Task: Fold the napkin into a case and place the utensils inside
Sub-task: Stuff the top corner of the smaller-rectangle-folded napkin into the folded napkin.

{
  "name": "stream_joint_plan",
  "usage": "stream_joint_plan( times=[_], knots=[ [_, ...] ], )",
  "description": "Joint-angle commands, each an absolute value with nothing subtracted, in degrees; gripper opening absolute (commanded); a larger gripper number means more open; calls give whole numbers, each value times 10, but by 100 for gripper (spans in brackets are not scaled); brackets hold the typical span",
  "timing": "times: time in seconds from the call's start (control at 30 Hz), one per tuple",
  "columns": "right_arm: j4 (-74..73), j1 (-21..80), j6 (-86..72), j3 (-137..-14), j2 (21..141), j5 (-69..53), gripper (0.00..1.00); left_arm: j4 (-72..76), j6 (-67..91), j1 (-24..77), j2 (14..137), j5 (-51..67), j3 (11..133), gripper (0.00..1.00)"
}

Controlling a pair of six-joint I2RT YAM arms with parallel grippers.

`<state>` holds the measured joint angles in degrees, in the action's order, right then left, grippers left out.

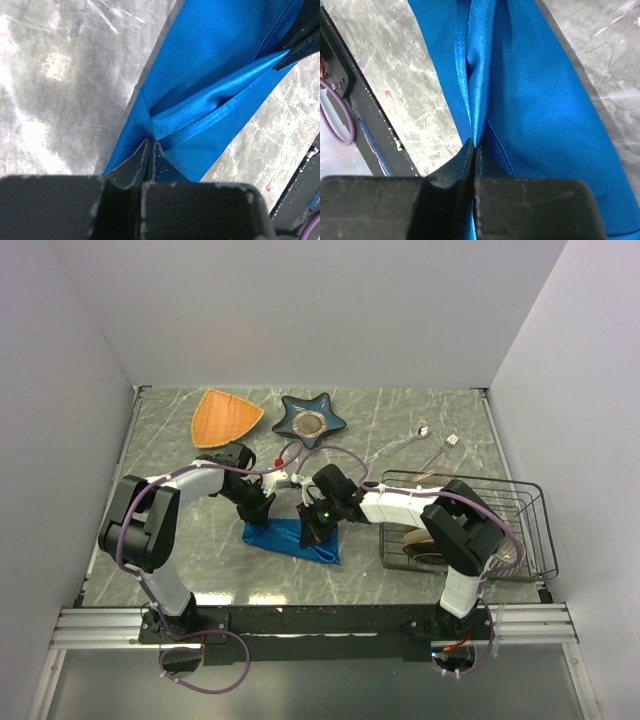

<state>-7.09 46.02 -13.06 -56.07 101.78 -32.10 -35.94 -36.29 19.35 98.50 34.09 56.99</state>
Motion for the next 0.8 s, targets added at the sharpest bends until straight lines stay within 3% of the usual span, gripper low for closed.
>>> stream_joint_plan(
  times=[0.0,0.43,0.77],
  knots=[
    [-95,454,-117,-622,1039,-319,0,-370,-383,195,1006,306,565,1],
    [-222,422,-109,-758,1130,-410,0,-358,-388,192,998,308,563,1],
    [-105,393,-150,-667,1074,-424,0,-359,-393,182,1001,309,562,1]
  ],
)
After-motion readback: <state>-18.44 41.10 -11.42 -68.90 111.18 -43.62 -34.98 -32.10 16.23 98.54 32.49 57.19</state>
